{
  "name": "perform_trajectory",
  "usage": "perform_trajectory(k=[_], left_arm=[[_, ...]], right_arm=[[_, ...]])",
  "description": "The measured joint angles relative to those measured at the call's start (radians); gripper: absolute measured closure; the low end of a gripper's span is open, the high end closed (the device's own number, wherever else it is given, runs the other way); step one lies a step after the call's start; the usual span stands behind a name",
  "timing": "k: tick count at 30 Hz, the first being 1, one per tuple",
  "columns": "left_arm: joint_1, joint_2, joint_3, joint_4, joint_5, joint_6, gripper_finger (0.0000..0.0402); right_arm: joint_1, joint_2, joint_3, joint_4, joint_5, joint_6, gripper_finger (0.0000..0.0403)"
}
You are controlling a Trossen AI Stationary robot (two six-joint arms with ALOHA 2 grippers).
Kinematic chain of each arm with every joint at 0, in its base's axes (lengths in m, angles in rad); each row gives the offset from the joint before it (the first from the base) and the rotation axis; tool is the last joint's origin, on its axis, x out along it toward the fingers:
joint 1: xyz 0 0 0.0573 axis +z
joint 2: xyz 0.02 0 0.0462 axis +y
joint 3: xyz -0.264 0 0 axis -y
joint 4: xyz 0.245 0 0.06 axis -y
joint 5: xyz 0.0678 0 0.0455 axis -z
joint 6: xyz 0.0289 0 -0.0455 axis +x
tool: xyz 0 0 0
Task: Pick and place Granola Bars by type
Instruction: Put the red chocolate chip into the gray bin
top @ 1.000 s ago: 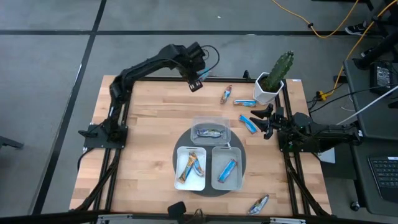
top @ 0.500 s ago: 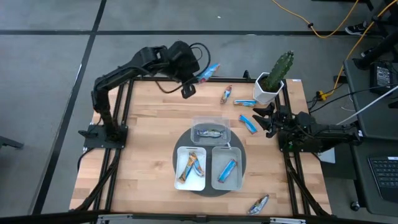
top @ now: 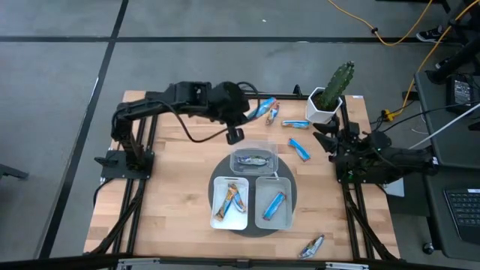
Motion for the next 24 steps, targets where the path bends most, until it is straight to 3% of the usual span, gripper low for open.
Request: perform_trajectory(k=[5, 13, 19, 24], left_arm=[[-0.030, 0.031, 0.000, 0.001, -0.063, -0.080, 0.0399], [-0.082, 0.045, 0.000, 0.095, -0.110, -0.110, 0.0400], [-0.120, 0.045, 0.000, 0.148, -0.126, -0.101, 0.0399], [-0.138, 0.045, 0.000, 0.155, -0.180, -0.091, 0.0399]], right_arm=[[0.000, 0.086, 0.182, -0.173, 0.001, -0.089, 0.0193], [-0.021, 0.341, 0.410, -0.281, 0.026, -0.160, 0.0188], [-0.063, 0.542, 0.535, -0.282, -0.020, -0.164, 0.0139], [-0.110, 0.686, 0.649, -0.277, -0.156, -0.190, 0.0099]])
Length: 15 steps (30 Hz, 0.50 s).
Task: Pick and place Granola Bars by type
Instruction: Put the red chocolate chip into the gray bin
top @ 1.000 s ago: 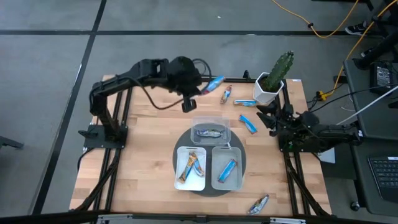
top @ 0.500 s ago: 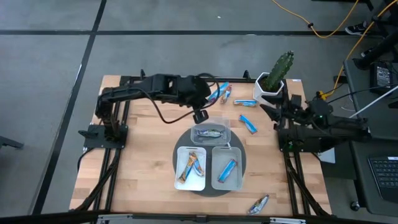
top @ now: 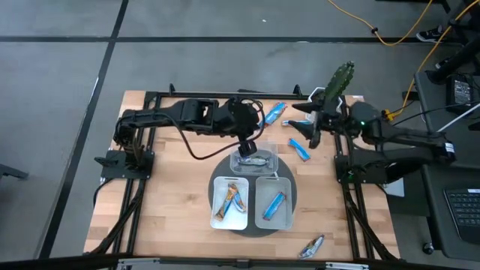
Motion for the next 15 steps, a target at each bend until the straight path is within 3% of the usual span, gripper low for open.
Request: perform_trajectory(k=[6, 15], left_arm=[[0.001, 0.000, 0.000, 0.000, -0.012, 0.001, 0.0399], [0.000, 0.000, 0.000, -0.005, -0.009, 0.024, 0.0399]], right_arm=[[-0.030, 0.145, 0.123, -0.002, -0.132, -0.024, 0.0091], [-0.036, 0.252, 0.194, 0.004, -0.158, -0.049, 0.0100]])
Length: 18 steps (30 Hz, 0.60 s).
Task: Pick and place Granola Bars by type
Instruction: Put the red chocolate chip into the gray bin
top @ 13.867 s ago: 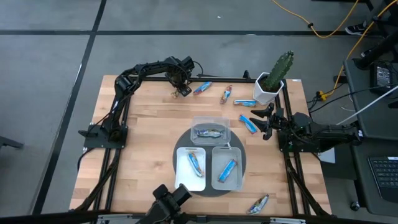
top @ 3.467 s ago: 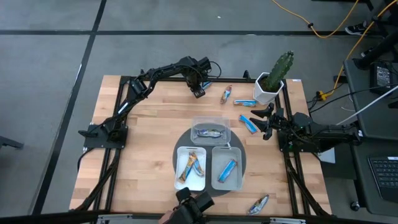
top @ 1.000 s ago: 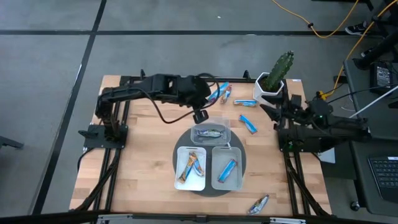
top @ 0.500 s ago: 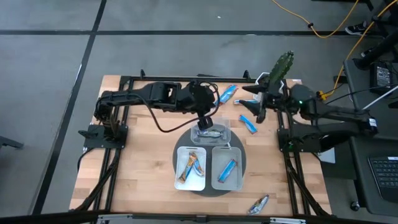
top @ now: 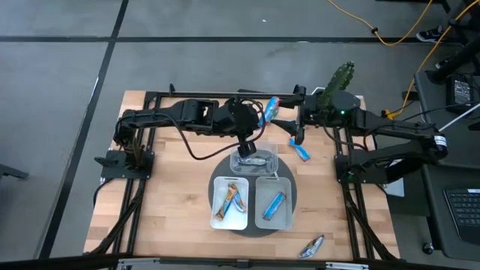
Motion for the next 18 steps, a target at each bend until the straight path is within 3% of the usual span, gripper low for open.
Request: perform_trajectory(k=[7, 18], left_arm=[[0.000, 0.000, 0.000, 0.002, 0.001, 0.014, 0.0399], [0.002, 0.000, 0.000, 0.029, 0.024, 0.047, 0.0399]], right_arm=[[0.000, 0.010, 0.000, 0.009, -0.001, -0.002, 0.0163], [0.001, 0.010, -0.001, 0.040, -0.030, -0.004, 0.0311]])
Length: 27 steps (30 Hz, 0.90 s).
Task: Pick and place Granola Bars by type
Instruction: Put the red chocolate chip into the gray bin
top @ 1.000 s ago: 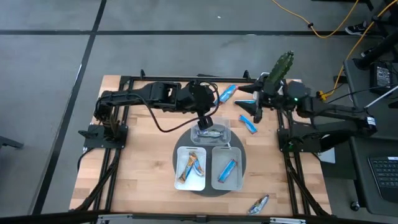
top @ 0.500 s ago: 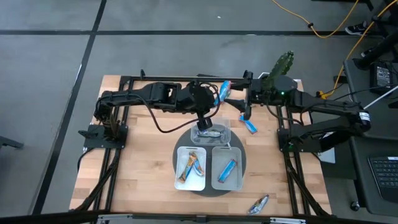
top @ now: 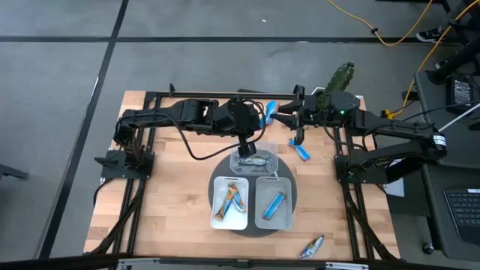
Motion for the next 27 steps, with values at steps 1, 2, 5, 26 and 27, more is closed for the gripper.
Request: perform_trajectory(k=[1, 2, 5, 26, 27], left_arm=[[0.000, 0.000, 0.000, 0.000, 0.000, 0.000, 0.0399], [0.000, 0.000, 0.000, 0.000, 0.001, 0.000, 0.0399], [0.000, 0.000, 0.000, -0.001, 0.001, 0.000, 0.0398], [0.000, -0.038, -0.001, -0.134, 0.013, -0.110, 0.0296], [-0.001, -0.040, -0.001, -0.133, 0.012, -0.116, 0.0294]], right_arm=[[0.000, 0.000, 0.000, 0.001, -0.001, 0.000, 0.0324], [0.000, 0.000, 0.000, 0.001, -0.002, 0.000, 0.0338], [0.000, 0.000, 0.000, 0.000, -0.002, 0.000, 0.0369], [0.027, -0.144, -0.002, -0.328, -0.089, 0.040, 0.0377], [0.035, -0.160, -0.002, -0.362, -0.089, 0.043, 0.0376]])
